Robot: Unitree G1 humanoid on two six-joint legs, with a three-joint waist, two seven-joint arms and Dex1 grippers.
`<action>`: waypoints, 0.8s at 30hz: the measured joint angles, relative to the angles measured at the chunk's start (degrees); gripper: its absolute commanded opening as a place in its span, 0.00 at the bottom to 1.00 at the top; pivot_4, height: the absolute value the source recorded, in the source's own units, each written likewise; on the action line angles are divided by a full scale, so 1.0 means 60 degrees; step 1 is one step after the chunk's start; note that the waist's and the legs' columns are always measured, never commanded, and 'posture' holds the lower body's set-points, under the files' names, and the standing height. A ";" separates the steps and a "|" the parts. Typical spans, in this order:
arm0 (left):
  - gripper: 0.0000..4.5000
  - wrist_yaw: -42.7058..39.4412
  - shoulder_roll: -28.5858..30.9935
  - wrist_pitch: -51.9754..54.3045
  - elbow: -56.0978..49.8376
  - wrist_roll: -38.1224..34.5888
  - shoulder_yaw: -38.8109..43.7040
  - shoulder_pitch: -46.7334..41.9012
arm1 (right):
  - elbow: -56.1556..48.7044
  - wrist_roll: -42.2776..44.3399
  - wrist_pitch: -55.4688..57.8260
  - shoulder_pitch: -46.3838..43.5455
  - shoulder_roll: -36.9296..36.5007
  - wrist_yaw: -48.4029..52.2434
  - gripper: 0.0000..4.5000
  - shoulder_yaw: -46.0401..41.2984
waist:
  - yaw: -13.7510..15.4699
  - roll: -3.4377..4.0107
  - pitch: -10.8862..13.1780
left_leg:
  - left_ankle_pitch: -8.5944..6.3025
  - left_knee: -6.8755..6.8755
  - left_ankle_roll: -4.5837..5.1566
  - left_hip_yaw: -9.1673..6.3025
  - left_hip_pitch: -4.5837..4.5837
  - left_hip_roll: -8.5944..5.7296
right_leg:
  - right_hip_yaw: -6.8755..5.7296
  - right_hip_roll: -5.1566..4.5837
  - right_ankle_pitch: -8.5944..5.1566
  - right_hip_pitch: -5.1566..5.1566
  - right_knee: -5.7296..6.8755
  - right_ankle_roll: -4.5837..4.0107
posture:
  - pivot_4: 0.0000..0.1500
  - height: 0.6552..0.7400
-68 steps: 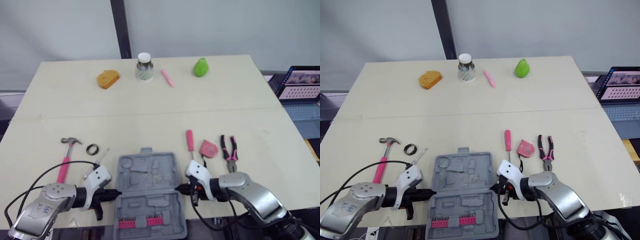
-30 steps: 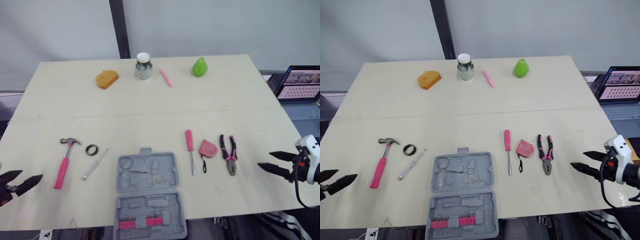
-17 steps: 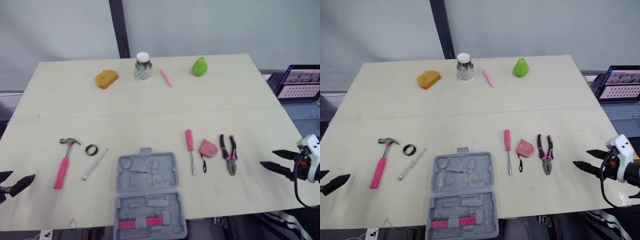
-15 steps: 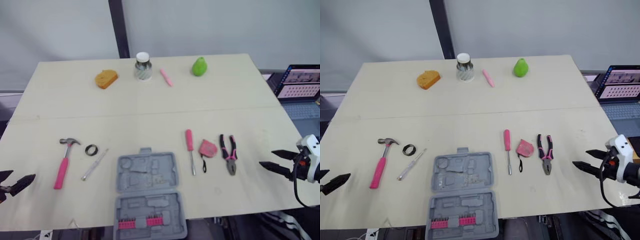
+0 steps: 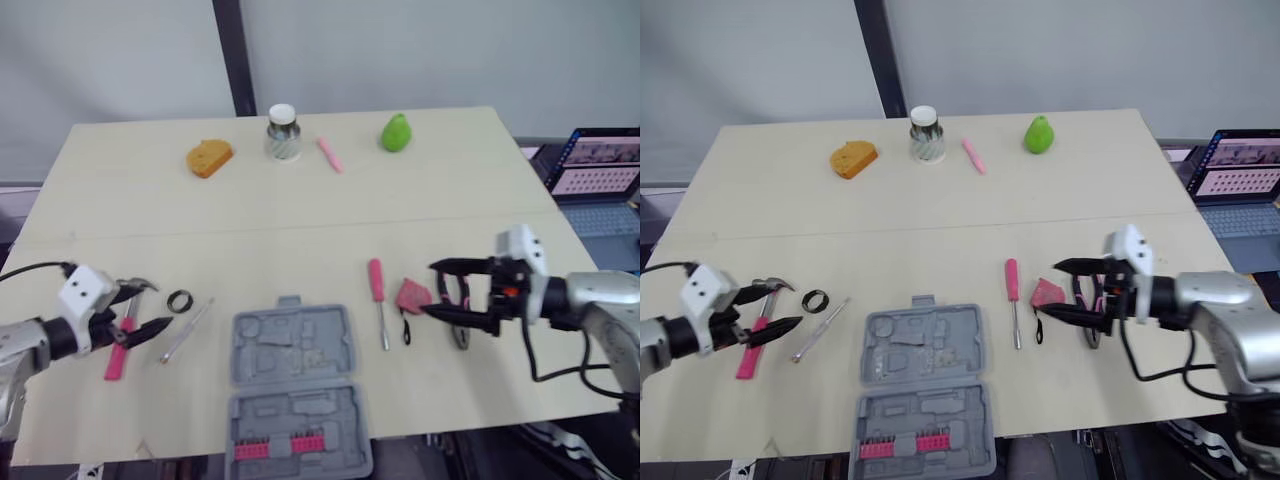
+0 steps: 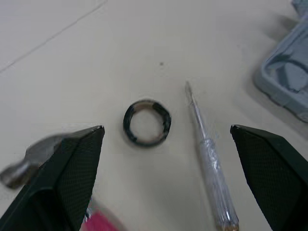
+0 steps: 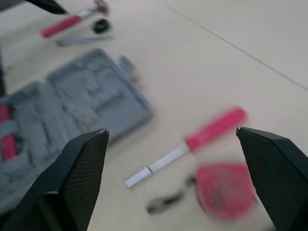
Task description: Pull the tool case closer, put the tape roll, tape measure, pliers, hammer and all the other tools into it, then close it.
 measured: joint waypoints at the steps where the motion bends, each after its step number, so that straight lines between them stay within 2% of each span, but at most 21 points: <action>1: 1.00 -0.0207 0.0051 -0.0216 0.0416 0.0151 -0.0326 -0.0408 | -0.0223 0.0029 0.0159 -0.0272 0.0202 -0.0139 0.99 0.0311 | 0.0003 0.0000 0.0000 | -0.0001 0.0002 0.0002 0.0002 -0.0007 -0.0001 | -0.0003 0.0001 0.0001 -0.0002 0.0002 0.0000 | 1.00 1.00; 2: 1.00 -0.0376 0.0060 -0.0401 0.0773 0.0276 -0.0597 -0.0791 | -0.0451 0.0053 0.0277 -0.0519 0.0402 -0.0259 0.99 0.0588 | 0.0006 0.0000 0.0000 | -0.0004 0.0009 0.0006 0.0003 -0.0015 -0.0002 | -0.0006 0.0002 0.0001 -0.0005 0.0002 0.0000 | 1.00 1.00; 4: 0.88 -0.0738 0.0060 -0.0769 0.1424 0.0409 -0.1089 -0.1443 | -0.0887 0.0086 0.0406 -0.0814 0.0657 -0.0420 1.00 0.1013 | 0.0016 -0.0006 -0.0004 | -0.0016 0.0024 0.0019 0.0005 -0.0030 -0.0003 | -0.0016 0.0002 0.0004 -0.0009 0.0000 0.0006 | 1.00 1.00; 5: 0.81 -0.0904 0.0061 -0.0929 0.1794 0.0512 -0.1279 -0.1741 | -0.0975 0.0084 0.0460 -0.0941 0.0755 -0.0511 1.00 0.1138 | 0.0022 -0.0007 -0.0004 | -0.0024 0.0036 0.0024 0.0006 -0.0038 -0.0003 | -0.0023 0.0002 0.0005 -0.0009 -0.0001 0.0008 | 1.00 1.00; 8: 0.48 -0.1257 0.0064 -0.1431 0.2873 0.0851 -0.1785 -0.2587 | -0.1224 0.0065 0.0554 -0.1085 0.1005 -0.0827 1.00 0.1397 | 0.0019 -0.0012 -0.0005 | -0.0039 0.0070 0.0039 0.0006 -0.0058 -0.0003 | -0.0033 0.0001 0.0010 -0.0009 -0.0004 0.0017 | 1.00 1.00; 24: 0.48 -0.1922 0.0032 -0.3149 0.5046 0.1950 -0.3044 -0.3772 | -0.2183 -0.0039 0.0699 -0.0581 0.1177 -0.1798 1.00 0.1708 | 0.0001 -0.0020 -0.0006 | -0.0043 0.0114 0.0046 0.0012 -0.0065 0.0006 | -0.0031 0.0002 0.0022 -0.0009 0.0014 0.0035 | 1.00 1.00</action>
